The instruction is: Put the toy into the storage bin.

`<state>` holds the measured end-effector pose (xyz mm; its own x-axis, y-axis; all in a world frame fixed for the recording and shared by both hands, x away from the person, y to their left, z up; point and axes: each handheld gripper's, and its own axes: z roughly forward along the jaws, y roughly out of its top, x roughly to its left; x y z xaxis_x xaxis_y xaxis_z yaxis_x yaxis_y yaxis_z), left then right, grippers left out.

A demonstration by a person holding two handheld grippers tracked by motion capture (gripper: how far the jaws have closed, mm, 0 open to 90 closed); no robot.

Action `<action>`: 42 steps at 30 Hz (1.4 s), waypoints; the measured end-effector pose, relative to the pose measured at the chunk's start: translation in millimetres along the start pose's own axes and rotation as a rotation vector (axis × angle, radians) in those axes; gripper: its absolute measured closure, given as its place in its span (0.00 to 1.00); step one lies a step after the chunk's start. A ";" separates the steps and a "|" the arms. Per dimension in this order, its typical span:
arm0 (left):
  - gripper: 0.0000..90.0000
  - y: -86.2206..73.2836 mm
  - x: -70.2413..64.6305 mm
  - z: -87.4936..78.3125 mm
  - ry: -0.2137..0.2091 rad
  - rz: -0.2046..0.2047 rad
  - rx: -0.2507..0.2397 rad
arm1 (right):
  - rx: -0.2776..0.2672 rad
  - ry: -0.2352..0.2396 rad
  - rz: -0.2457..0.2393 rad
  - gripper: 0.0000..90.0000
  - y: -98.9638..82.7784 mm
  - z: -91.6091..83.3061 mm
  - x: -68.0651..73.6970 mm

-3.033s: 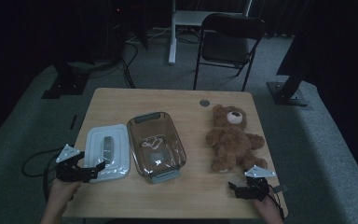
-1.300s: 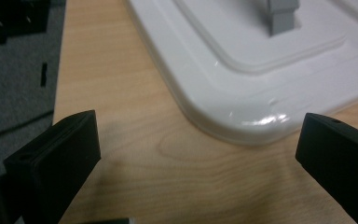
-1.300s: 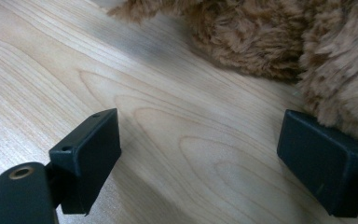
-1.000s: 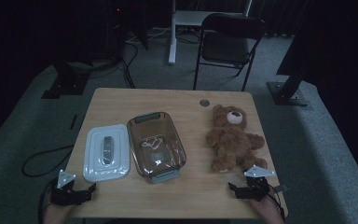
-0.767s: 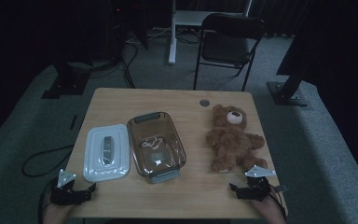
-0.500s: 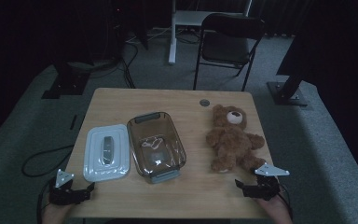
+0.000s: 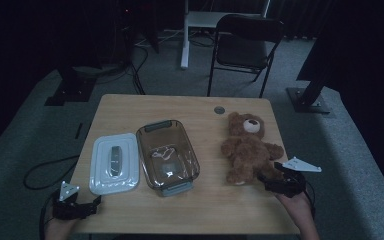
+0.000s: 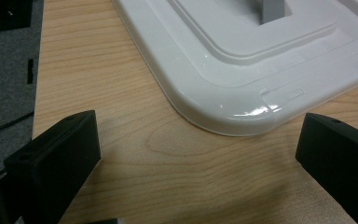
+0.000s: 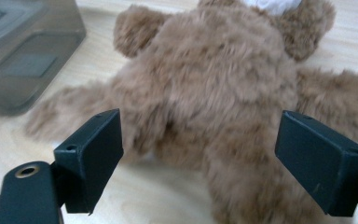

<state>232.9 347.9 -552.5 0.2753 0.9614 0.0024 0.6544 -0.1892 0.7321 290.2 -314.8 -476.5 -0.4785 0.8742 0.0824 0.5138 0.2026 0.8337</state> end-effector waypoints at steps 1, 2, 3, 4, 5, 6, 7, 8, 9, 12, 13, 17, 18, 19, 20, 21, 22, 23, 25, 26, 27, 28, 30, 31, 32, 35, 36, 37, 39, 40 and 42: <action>0.01 0.0 0.1 0.1 0.004 0.001 0.004 | -0.010 -0.016 0.001 0.16 2.6 2.2 -0.2; 0.01 -0.1 0.1 0.2 0.002 0.001 0.004 | -0.028 -0.017 0.021 0.16 6.0 4.6 -1.4; 0.01 0.0 0.0 0.1 0.001 0.001 0.004 | -0.034 -0.016 0.028 0.16 8.0 6.2 -1.8; 0.01 0.0 0.0 0.1 0.002 0.003 0.004 | -0.039 -0.031 0.027 0.16 11.4 9.1 -1.6; 0.01 0.0 -0.1 0.1 -0.001 0.002 0.004 | -0.039 -0.037 0.029 0.16 13.3 11.2 -1.6; 0.01 -0.2 -0.1 0.1 0.000 0.003 0.004 | -0.035 -0.035 0.031 0.16 15.6 14.1 -2.2; 0.01 -0.3 -0.2 0.1 0.002 0.005 0.005 | -0.028 -0.033 0.030 0.16 17.9 17.0 -2.5; 0.01 -0.3 -0.1 0.1 0.001 0.005 0.005 | -0.023 -0.041 0.029 0.16 20.0 19.7 -2.8; 0.01 -0.3 0.0 0.1 0.004 0.005 0.005 | -0.021 -0.039 0.033 0.16 22.1 22.3 -3.5; 0.01 0.0 0.1 0.2 0.006 0.004 0.006 | -0.018 -0.035 0.050 0.16 29.6 30.0 -5.5; 0.01 0.0 0.2 0.2 0.005 0.005 0.007 | -0.013 -0.033 0.056 0.16 32.9 33.1 -6.1; 0.01 0.0 -0.2 0.5 0.003 0.006 0.009 | 0.000 -0.038 0.072 0.16 40.7 40.7 -6.9; 0.01 0.0 -0.3 0.4 0.003 0.005 0.009 | 0.000 -0.044 0.077 0.16 42.5 42.5 -7.2; 0.01 0.1 -0.3 0.4 0.003 0.006 0.010 | 0.006 -0.044 0.109 0.16 47.6 47.4 -9.9; 0.01 0.2 -0.2 0.3 0.003 0.006 0.010 | 0.011 -0.048 0.116 0.16 49.5 49.8 -10.7; 0.01 0.4 0.0 0.2 0.002 0.007 0.012 | 0.019 -0.058 0.126 0.16 51.3 52.5 -11.5; 0.01 0.7 0.4 0.3 -0.002 0.008 0.014 | 0.025 -0.056 0.136 0.15 52.5 55.2 -12.9; 0.01 0.8 0.3 0.5 0.000 0.008 0.015 | 0.036 -0.059 0.150 0.15 53.6 58.0 -14.1; 0.01 1.7 -0.1 1.0 -0.004 0.012 0.017 | 0.059 -0.058 0.170 0.14 54.8 63.6 -16.1; 0.01 2.6 -0.5 1.1 0.000 0.017 0.019 | 0.070 -0.060 0.175 0.14 55.0 66.5 -16.8; 0.01 3.7 -1.1 1.0 0.004 0.020 0.014 | 0.082 -0.061 0.182 0.14 55.3 69.4 -17.0; 0.01 4.7 -1.4 1.1 -0.001 0.021 0.011 | 0.098 -0.060 0.185 0.14 55.4 72.4 -16.8; 0.01 9.2 -1.8 2.2 -0.003 0.036 0.013 | 0.116 -0.060 0.192 0.13 55.7 77.9 -16.5; 0.01 11.7 -1.9 2.7 -0.006 0.038 0.013 | 0.123 -0.057 0.198 0.13 56.0 79.8 -16.5; 0.01 14.4 -1.7 3.2 -0.017 0.034 0.008 | 0.128 -0.060 0.199 0.13 56.5 81.7 -16.4; 0.01 22.9 -3.6 7.1 -0.023 0.055 0.016 | 0.144 -0.054 0.204 0.12 58.8 86.1 -15.3; 0.01 25.9 -4.6 9.1 -0.023 0.060 0.019 | 0.151 -0.050 0.199 0.12 59.6 87.8 -15.1; 0.01 29.1 -5.4 10.8 -0.026 0.065 0.021 | 0.162 -0.050 0.199 0.12 60.3 89.8 -14.9; 0.01 35.6 -7.0 14.1 -0.040 0.067 0.016 | 0.179 -0.056 0.204 0.12 60.9 93.5 -14.8; 0.01 39.0 -8.1 15.8 -0.041 0.068 0.017 | 0.189 -0.057 0.203 0.12 60.8 95.2 -14.8; 0.01 45.4 -10.6 19.5 -0.050 0.075 0.010 | 0.194 -0.055 0.206 0.12 60.4 96.7 -13.9</action>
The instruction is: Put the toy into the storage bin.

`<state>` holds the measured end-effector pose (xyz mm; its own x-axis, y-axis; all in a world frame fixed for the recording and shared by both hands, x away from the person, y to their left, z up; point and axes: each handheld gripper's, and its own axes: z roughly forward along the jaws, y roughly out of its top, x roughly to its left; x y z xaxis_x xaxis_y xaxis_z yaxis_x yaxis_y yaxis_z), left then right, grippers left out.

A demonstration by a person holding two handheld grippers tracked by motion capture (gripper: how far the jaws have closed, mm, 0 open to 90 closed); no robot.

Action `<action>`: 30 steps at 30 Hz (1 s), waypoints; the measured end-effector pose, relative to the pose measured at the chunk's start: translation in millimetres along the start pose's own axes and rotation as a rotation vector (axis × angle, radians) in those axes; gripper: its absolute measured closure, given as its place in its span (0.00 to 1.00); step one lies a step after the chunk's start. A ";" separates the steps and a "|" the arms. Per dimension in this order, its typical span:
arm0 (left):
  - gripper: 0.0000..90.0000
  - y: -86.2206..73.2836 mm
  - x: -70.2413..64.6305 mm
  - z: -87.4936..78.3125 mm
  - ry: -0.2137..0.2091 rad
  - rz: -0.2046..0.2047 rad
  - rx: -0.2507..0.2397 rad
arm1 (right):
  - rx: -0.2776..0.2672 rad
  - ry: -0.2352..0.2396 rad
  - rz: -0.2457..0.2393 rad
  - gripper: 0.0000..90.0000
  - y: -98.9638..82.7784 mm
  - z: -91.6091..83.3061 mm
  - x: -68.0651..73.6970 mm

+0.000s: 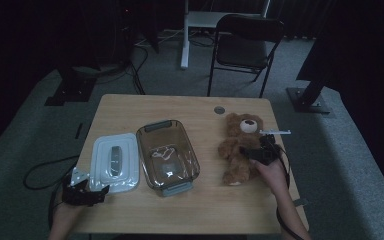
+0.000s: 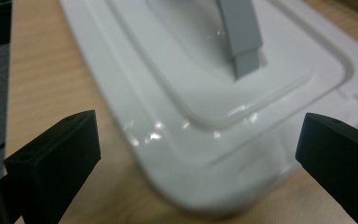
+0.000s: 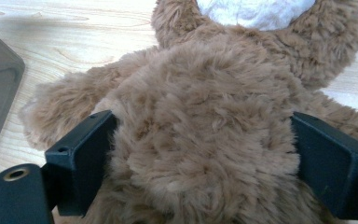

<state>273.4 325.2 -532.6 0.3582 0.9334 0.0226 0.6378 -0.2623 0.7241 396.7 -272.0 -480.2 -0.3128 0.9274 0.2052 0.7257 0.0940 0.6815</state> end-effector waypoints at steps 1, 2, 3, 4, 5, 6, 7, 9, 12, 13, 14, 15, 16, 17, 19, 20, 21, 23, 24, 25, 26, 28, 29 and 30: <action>0.01 3.6 -0.8 2.1 -0.004 0.004 0.001 | 0.000 -0.001 0.000 0.12 -0.5 0.6 0.8; 0.01 7.2 -1.9 4.5 -0.011 0.006 -0.003 | 0.002 0.000 -0.009 0.12 -1.1 1.8 1.4; 0.01 11.2 -3.0 6.7 -0.019 0.009 -0.004 | 0.007 -0.003 -0.012 0.12 -1.7 3.1 2.4; 0.01 15.3 -4.1 9.0 -0.021 0.015 -0.005 | 0.009 -0.007 -0.013 0.12 -2.2 4.0 3.3; 0.01 19.4 -5.3 11.1 -0.026 0.025 -0.009 | 0.010 -0.012 -0.018 0.12 -2.7 5.0 4.0; 0.01 23.6 -6.3 13.5 -0.031 0.030 -0.012 | 0.015 -0.016 -0.020 0.13 -2.9 5.9 4.7; 0.01 27.5 -7.6 16.0 -0.035 0.034 -0.014 | 0.017 -0.019 -0.024 0.13 -3.1 6.4 4.9; 0.01 34.9 -10.7 20.6 -0.050 0.051 -0.018 | 0.022 -0.023 -0.039 0.14 -3.6 6.8 4.7; 0.01 43.8 -16.7 27.4 -0.082 0.068 -0.024 | 0.030 -0.026 -0.074 0.16 -3.4 6.8 4.7; 0.01 45.8 -18.3 29.1 -0.090 0.074 -0.023 | 0.032 -0.024 -0.077 0.17 -3.3 7.1 4.7; 0.01 48.9 -21.6 31.9 -0.091 0.088 -0.025 | 0.034 -0.027 -0.080 0.19 -3.3 7.3 5.0; 0.01 51.3 -24.1 34.0 -0.097 0.092 -0.028 | 0.035 -0.032 -0.083 0.20 -3.5 7.6 6.0; 0.01 53.8 -26.2 36.2 -0.104 0.094 -0.031 | 0.037 -0.033 -0.091 0.21 -3.7 8.2 6.9; 0.01 56.1 -28.3 38.2 -0.111 0.098 -0.041 | 0.041 -0.036 -0.096 0.23 -3.7 8.8 7.7; 0.01 59.9 -31.1 41.1 -0.120 0.105 -0.048 | 0.042 -0.037 -0.099 0.24 -3.5 9.3 8.0; 0.01 63.0 -32.8 43.1 -0.119 0.114 -0.055 | 0.047 -0.041 -0.106 0.26 -3.1 9.8 8.7; 0.01 64.9 -32.9 44.1 -0.134 0.110 -0.061 | 0.052 -0.043 -0.110 0.28 -2.6 9.9 9.2; 0.01 69.3 -33.8 45.9 -0.161 0.096 -0.068 | 0.053 -0.049 -0.118 0.33 -2.2 9.6 9.9; 0.01 71.2 -35.5 46.2 -0.153 0.106 -0.065 | 0.052 -0.050 -0.120 0.34 -2.3 9.5 10.2; 0.01 72.8 -37.0 45.7 -0.153 0.111 -0.074 | 0.051 -0.052 -0.122 0.35 -2.6 9.3 10.4; 0.01 73.7 -37.1 45.4 -0.158 0.111 -0.075 | 0.049 -0.052 -0.128 0.36 -3.0 8.8 10.5; 0.01 75.8 -37.9 44.6 -0.145 0.120 -0.077 | 0.047 -0.048 -0.127 0.39 -3.4 8.1 9.6; 0.01 76.9 -38.2 44.0 -0.139 0.126 -0.083 | 0.045 -0.047 -0.131 0.42 -3.5 7.9 9.3; 0.01 78.8 -38.1 43.4 -0.141 0.123 -0.090 | 0.042 -0.048 -0.139 0.44 -3.7 7.3 9.0</action>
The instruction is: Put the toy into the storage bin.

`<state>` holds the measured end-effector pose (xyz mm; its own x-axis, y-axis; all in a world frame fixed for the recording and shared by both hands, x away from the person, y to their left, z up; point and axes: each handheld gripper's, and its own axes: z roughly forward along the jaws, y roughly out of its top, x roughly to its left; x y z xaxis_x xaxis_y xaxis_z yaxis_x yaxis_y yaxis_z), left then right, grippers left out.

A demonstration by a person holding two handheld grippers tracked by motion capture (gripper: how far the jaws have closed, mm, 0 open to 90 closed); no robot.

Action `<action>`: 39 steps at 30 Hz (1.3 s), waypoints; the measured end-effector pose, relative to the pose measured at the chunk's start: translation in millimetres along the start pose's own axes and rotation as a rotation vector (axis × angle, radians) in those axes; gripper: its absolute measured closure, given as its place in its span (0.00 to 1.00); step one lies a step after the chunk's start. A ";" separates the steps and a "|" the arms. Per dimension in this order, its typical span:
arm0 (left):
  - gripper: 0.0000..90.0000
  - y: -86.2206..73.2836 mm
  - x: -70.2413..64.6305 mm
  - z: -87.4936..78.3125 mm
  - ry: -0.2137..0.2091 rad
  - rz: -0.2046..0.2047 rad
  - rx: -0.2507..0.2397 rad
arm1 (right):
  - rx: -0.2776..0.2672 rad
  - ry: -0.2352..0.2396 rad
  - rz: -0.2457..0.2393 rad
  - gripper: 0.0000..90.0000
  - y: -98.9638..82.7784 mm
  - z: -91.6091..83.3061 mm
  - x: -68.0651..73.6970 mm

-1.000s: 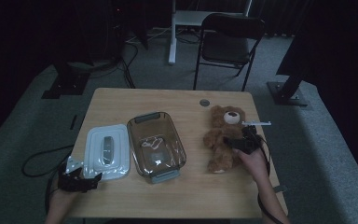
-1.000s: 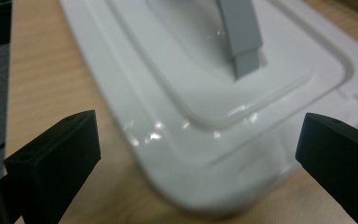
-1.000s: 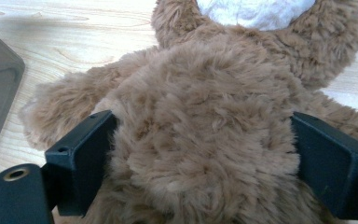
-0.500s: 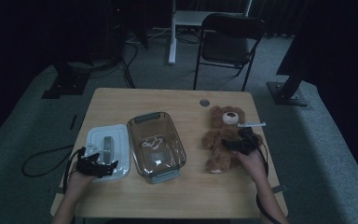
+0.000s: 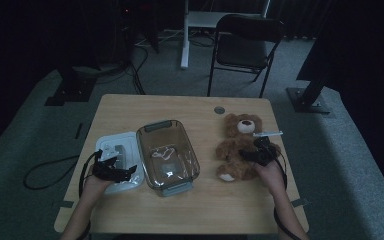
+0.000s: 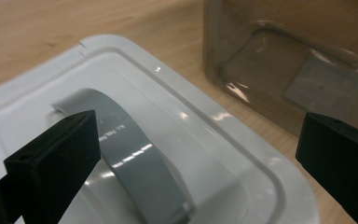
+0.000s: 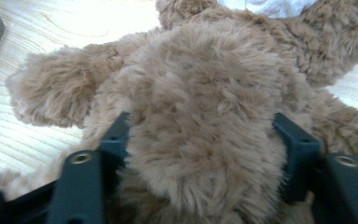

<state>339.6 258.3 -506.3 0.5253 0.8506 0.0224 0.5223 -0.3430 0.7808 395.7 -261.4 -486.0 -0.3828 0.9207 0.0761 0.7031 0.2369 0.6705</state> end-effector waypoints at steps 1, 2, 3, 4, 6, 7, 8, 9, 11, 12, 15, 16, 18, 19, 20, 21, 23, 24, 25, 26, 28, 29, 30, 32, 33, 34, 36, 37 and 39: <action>0.01 1.4 0.2 -0.2 -0.003 0.004 -0.003 | -0.001 -0.003 0.000 0.47 -0.3 -0.5 0.0; 0.01 3.3 0.3 -0.7 -0.009 0.019 -0.012 | -0.001 -0.007 -0.004 0.48 -0.4 -0.7 0.1; 0.01 6.0 -0.4 -0.6 -0.012 0.032 -0.018 | -0.004 -0.010 -0.006 0.51 -0.5 -0.9 0.0; 0.01 8.3 -1.0 0.0 -0.017 0.038 -0.022 | -0.008 -0.018 -0.009 0.54 -0.7 -1.2 0.3; 0.01 12.5 -2.2 1.5 -0.022 0.050 -0.022 | -0.010 -0.032 -0.026 0.61 -0.8 -1.6 2.3; 0.01 14.6 -3.2 2.7 -0.027 0.057 -0.029 | -0.010 -0.037 -0.031 0.63 -0.7 -1.8 3.0; 0.01 16.8 -4.1 4.0 -0.034 0.066 -0.029 | -0.011 -0.045 -0.037 0.66 -0.5 -2.0 3.7; 0.01 18.7 -5.3 5.5 -0.038 0.076 -0.028 | -0.015 -0.051 -0.045 0.68 -0.3 -2.1 4.1; 0.01 22.5 -7.9 9.7 -0.052 0.091 -0.026 | -0.018 -0.058 -0.050 0.73 0.0 -3.5 5.1; 0.01 23.6 -8.6 11.5 -0.055 0.095 -0.021 | -0.024 -0.061 -0.049 0.74 0.2 -4.7 4.7; 0.01 26.3 -9.8 16.3 -0.061 0.107 -0.008 | -0.045 -0.055 -0.038 0.78 1.2 -8.4 2.4; 0.01 26.6 -9.8 17.1 -0.065 0.105 -0.010 | -0.047 -0.056 -0.039 0.79 2.1 -10.2 1.7; 0.01 27.2 -10.2 18.4 -0.076 0.106 -0.006 | -0.066 -0.049 -0.031 0.81 3.7 -13.9 -0.4; 0.01 27.5 -10.3 18.8 -0.077 0.107 -0.002 | -0.065 -0.052 -0.038 0.81 4.3 -15.0 -0.5; 0.01 27.6 -10.6 19.0 -0.076 0.107 -0.001 | -0.069 -0.054 -0.041 0.82 4.6 -16.2 0.0; 0.01 27.7 -11.3 19.2 -0.077 0.108 0.000 | -0.074 -0.054 -0.041 0.82 4.7 -17.1 0.1; 0.01 27.6 -13.1 19.6 -0.090 0.110 -0.002 | -0.080 -0.049 -0.042 0.82 5.3 -19.8 0.6; 0.01 27.7 -14.4 20.1 -0.089 0.113 0.001 | -0.086 -0.044 -0.034 0.83 5.4 -21.1 0.1; 0.01 27.8 -15.1 20.4 -0.090 0.113 0.002 | -0.093 -0.040 -0.029 0.83 6.0 -22.9 -0.4; 0.01 28.1 -16.1 20.8 -0.090 0.112 0.003 | -0.099 -0.042 -0.033 0.83 6.4 -24.3 -0.4; 0.01 28.5 -17.3 21.6 -0.096 0.116 0.003 | -0.119 -0.047 -0.035 0.83 7.6 -29.1 -0.1; 0.01 29.0 -18.1 22.1 -0.094 0.118 0.002 | -0.128 -0.053 -0.039 0.84 8.5 -32.1 0.2; 0.01 29.8 -19.1 22.8 -0.094 0.120 0.005 | -0.138 -0.054 -0.041 0.83 9.4 -35.4 0.3; 0.01 31.1 -20.1 23.5 -0.096 0.125 0.005 | -0.157 -0.053 -0.045 0.83 11.7 -42.0 -0.1; 0.01 32.0 -20.4 24.0 -0.101 0.127 0.000 | -0.162 -0.050 -0.044 0.83 12.9 -45.6 -0.5; 0.01 32.8 -20.8 24.8 -0.102 0.125 0.000 | -0.169 -0.045 -0.044 0.83 14.2 -48.9 -1.0; 0.01 34.9 -22.0 26.3 -0.098 0.128 0.006 | -0.182 -0.040 -0.044 0.83 16.2 -55.1 -1.7; 0.01 36.3 -22.9 27.4 -0.096 0.132 0.008 | -0.189 -0.040 -0.043 0.83 17.1 -57.9 -1.8; 0.01 38.7 -24.7 29.8 -0.098 0.134 0.010 | -0.202 -0.038 -0.046 0.83 18.2 -62.7 -2.1</action>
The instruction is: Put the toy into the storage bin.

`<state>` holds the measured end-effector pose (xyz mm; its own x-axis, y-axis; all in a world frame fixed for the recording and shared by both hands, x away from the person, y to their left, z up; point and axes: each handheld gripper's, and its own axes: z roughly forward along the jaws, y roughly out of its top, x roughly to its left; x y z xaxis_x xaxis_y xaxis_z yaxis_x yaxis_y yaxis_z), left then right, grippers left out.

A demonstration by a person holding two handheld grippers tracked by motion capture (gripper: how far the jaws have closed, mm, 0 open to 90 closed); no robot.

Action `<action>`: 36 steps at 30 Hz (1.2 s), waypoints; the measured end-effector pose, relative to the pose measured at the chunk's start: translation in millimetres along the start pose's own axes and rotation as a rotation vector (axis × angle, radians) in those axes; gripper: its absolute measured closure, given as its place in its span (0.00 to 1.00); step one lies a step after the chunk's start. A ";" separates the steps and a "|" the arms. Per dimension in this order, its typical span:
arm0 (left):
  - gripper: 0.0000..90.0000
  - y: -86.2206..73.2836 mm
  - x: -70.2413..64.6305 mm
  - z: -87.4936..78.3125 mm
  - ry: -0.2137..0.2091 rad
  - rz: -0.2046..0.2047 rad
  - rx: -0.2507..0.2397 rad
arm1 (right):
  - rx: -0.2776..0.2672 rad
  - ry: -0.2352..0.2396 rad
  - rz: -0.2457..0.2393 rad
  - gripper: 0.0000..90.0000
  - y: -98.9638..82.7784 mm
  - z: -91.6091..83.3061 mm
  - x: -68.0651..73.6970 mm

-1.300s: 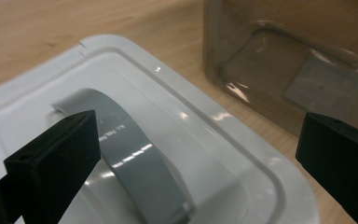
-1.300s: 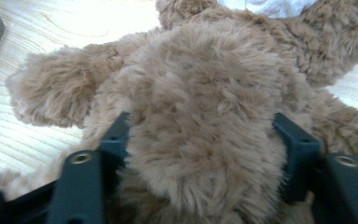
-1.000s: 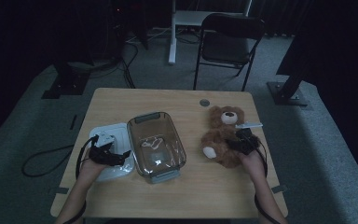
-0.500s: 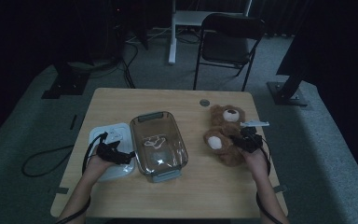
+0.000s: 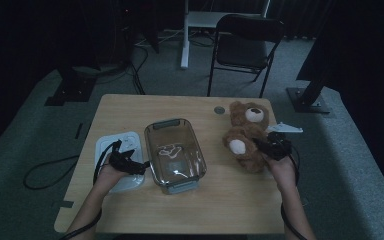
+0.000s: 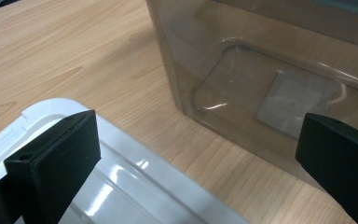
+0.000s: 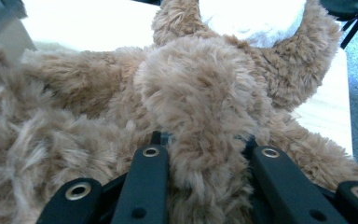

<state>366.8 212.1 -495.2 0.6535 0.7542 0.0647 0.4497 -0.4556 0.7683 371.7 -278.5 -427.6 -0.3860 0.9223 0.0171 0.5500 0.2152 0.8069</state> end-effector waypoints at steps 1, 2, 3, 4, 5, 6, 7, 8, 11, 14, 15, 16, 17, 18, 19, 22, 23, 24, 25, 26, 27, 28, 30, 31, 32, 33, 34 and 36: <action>0.01 1.0 -0.7 0.8 -0.004 0.004 0.000 | -0.005 0.002 -0.003 0.83 1.2 -2.5 -0.3; 0.01 2.8 -2.3 2.4 -0.011 0.004 -0.001 | -0.007 0.002 -0.001 0.83 1.8 -3.9 -0.1; 0.01 3.8 -3.3 3.3 -0.016 0.007 0.000 | -0.010 0.004 -0.005 0.83 2.7 -6.1 0.0; 0.01 5.2 -5.1 4.6 -0.019 0.010 -0.003 | -0.012 0.005 -0.006 0.83 3.3 -7.3 0.3; 0.01 6.7 -6.7 5.7 -0.022 0.014 0.000 | -0.017 0.006 -0.010 0.83 3.9 -9.0 0.6; 0.01 8.3 -9.0 7.5 -0.028 0.019 -0.005 | -0.021 0.007 -0.010 0.83 4.6 -10.8 1.5; 0.01 9.4 -10.0 8.6 -0.031 0.024 -0.004 | -0.027 0.007 -0.016 0.83 5.8 -13.1 2.5; 0.01 10.7 -11.3 9.9 -0.035 0.023 -0.003 | -0.030 0.008 -0.018 0.83 6.6 -14.5 3.3; 0.01 14.2 -14.3 13.8 -0.040 0.027 -0.002 | -0.045 0.012 -0.034 0.83 11.2 -20.6 7.3; 0.01 17.4 -16.8 16.9 -0.046 0.036 0.001 | -0.063 0.020 -0.045 0.83 15.8 -26.4 10.7; 0.01 18.4 -17.3 17.7 -0.050 0.039 0.000 | -0.069 0.022 -0.052 0.83 17.9 -28.6 12.0; 0.01 19.5 -18.1 18.7 -0.053 0.038 0.000 | -0.076 0.024 -0.053 0.83 20.0 -31.0 13.3; 0.01 20.6 -18.4 19.3 -0.052 0.044 0.004 | -0.084 0.026 -0.057 0.83 22.2 -33.4 14.7; 0.01 21.6 -19.2 20.2 -0.051 0.042 0.003 | -0.090 0.029 -0.063 0.83 24.6 -35.8 16.0; 0.01 22.7 -20.3 21.1 -0.053 0.042 -0.001 | -0.096 0.033 -0.065 0.83 27.0 -38.3 17.2; 0.01 25.3 -22.9 22.9 -0.057 0.051 0.004 | -0.120 0.041 -0.081 0.83 34.9 -45.7 22.6; 0.01 25.8 -23.4 23.4 -0.058 0.053 0.005 | -0.128 0.044 -0.086 0.83 37.5 -47.7 24.6; 0.01 26.6 -24.4 24.7 -0.063 0.052 0.001 | -0.131 0.046 -0.088 0.83 39.4 -49.2 26.3; 0.01 27.2 -24.8 25.2 -0.065 0.053 0.003 | -0.139 0.050 -0.094 0.83 42.8 -51.2 29.1; 0.01 28.0 -25.8 26.3 -0.067 0.053 0.002 | -0.142 0.053 -0.098 0.83 44.8 -52.5 30.8; 0.01 28.6 -26.7 27.1 -0.070 0.053 0.001 | -0.150 0.062 -0.106 0.83 48.1 -54.0 33.8; 0.01 29.0 -27.2 27.5 -0.071 0.057 0.003 | -0.153 0.068 -0.110 0.83 50.6 -55.4 36.4; 0.01 29.8 -28.7 29.1 -0.074 0.062 0.005 | -0.160 0.081 -0.122 0.83 54.8 -57.5 41.3; 0.01 30.3 -29.5 30.4 -0.077 0.065 0.005 | -0.166 0.088 -0.126 0.83 56.9 -58.6 44.4; 0.01 30.6 -30.3 31.1 -0.078 0.064 0.005 | -0.170 0.096 -0.136 0.83 59.4 -60.0 48.2; 0.01 31.1 -31.2 32.1 -0.080 0.065 0.004 | -0.174 0.100 -0.142 0.83 60.8 -60.5 50.3; 0.01 31.8 -32.2 33.0 -0.081 0.063 0.006 | -0.179 0.107 -0.149 0.83 62.7 -61.1 52.9; 0.01 33.6 -34.2 34.9 -0.083 0.067 0.005 | -0.182 0.117 -0.155 0.83 66.2 -62.0 58.5</action>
<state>380.8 154.4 -493.8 0.7303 0.6802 0.0627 0.4062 -0.5063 0.7607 339.7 -230.2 -336.6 -0.5444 0.8370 -0.0552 0.3396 0.2802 0.8979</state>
